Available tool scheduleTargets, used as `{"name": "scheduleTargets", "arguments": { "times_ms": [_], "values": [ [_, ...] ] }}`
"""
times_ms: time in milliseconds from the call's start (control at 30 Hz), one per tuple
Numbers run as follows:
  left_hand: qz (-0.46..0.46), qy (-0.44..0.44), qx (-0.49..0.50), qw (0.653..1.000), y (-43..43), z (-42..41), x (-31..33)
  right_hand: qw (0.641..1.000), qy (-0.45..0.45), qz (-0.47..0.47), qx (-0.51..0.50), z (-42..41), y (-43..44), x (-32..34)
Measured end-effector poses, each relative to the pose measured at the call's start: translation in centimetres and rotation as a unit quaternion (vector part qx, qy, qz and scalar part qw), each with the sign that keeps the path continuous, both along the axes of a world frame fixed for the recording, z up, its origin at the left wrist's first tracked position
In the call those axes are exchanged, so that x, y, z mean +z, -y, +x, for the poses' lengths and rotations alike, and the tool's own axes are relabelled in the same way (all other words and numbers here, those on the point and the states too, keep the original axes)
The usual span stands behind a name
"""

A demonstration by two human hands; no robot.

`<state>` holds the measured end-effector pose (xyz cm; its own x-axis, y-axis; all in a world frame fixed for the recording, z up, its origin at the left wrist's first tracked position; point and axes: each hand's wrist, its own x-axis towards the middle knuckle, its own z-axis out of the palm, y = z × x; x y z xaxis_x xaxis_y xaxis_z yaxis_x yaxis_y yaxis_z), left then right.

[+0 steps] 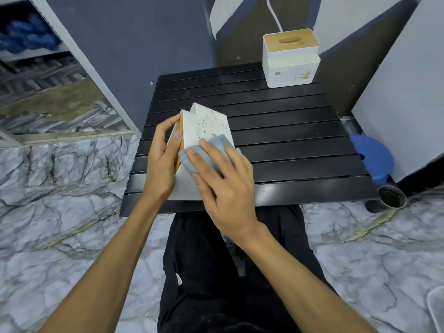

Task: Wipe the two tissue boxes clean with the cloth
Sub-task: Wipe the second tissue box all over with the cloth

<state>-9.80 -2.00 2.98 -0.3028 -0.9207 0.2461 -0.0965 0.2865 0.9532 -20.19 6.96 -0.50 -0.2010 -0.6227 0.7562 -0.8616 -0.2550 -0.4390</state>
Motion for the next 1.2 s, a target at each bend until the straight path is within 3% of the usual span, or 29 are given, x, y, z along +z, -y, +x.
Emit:
{"name": "scheduleTargets", "arguments": {
  "times_ms": [267,500,700,900,1200],
  "values": [
    [0.011,-0.003,0.021,1.0,-0.2,0.4,0.1,0.992,0.094,0.077,-0.01,-1.5,0.8,1.3],
    [-0.013,0.001,0.016,1.0,-0.5,0.6,0.2,0.999,0.018,0.048,0.013,-0.1,-0.2,1.2],
    [0.038,-0.005,-0.007,0.999,0.0,0.6,0.3,0.988,0.102,0.111,0.024,-1.9,1.3,2.9],
    [0.116,-0.021,0.005,0.993,1.0,-0.3,1.6,0.993,0.068,0.1,0.007,-0.9,0.4,2.5],
    [0.088,0.023,-0.011,0.996,1.9,-0.7,2.3,0.981,0.142,0.132,0.022,-1.1,0.6,2.3]
  ]
}}
